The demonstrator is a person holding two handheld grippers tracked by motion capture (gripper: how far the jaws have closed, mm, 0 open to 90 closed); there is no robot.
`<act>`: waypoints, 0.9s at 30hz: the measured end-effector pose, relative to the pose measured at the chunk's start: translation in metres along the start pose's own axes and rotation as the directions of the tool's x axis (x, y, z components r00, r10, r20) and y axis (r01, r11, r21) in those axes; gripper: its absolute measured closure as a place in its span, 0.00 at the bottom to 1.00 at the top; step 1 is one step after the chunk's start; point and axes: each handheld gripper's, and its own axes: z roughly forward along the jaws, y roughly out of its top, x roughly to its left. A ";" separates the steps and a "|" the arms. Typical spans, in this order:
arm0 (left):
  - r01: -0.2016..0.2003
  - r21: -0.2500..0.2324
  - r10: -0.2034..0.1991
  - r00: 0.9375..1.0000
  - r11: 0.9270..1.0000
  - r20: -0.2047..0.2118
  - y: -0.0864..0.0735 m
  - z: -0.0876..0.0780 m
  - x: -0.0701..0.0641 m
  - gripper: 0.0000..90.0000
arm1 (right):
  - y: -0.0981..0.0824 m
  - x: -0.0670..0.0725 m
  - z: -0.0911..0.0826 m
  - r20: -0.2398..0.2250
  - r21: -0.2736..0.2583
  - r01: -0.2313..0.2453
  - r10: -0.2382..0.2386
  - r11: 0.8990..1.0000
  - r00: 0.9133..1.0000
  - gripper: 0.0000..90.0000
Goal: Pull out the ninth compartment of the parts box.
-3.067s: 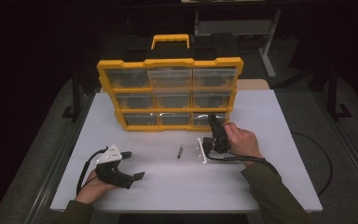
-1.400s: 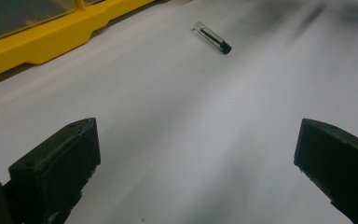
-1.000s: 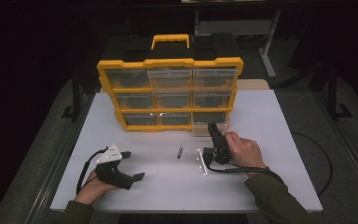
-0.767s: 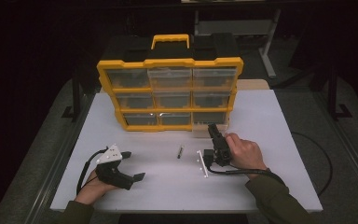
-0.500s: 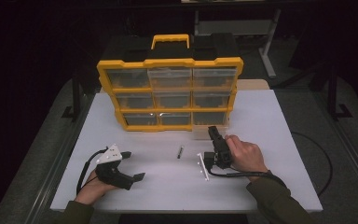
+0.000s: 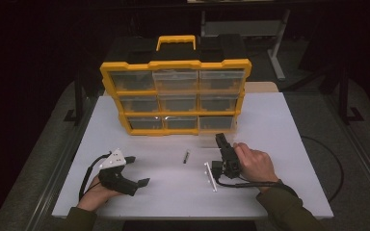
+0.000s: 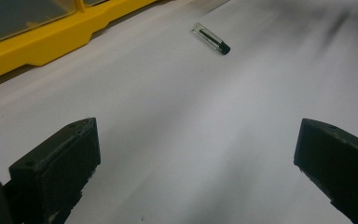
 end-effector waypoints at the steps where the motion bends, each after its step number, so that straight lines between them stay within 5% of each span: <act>1: -0.002 0.002 0.002 1.000 1.000 0.000 0.000 0.000 0.000 0.00 | 0.000 0.000 -0.001 -0.001 -0.002 -0.001 0.001 1.000 1.000 0.86; 27: 0.001 -0.006 -0.001 1.000 1.000 0.005 0.000 0.000 0.001 0.00 | 0.002 0.005 -0.010 0.007 -0.017 -0.002 0.002 1.000 1.000 0.84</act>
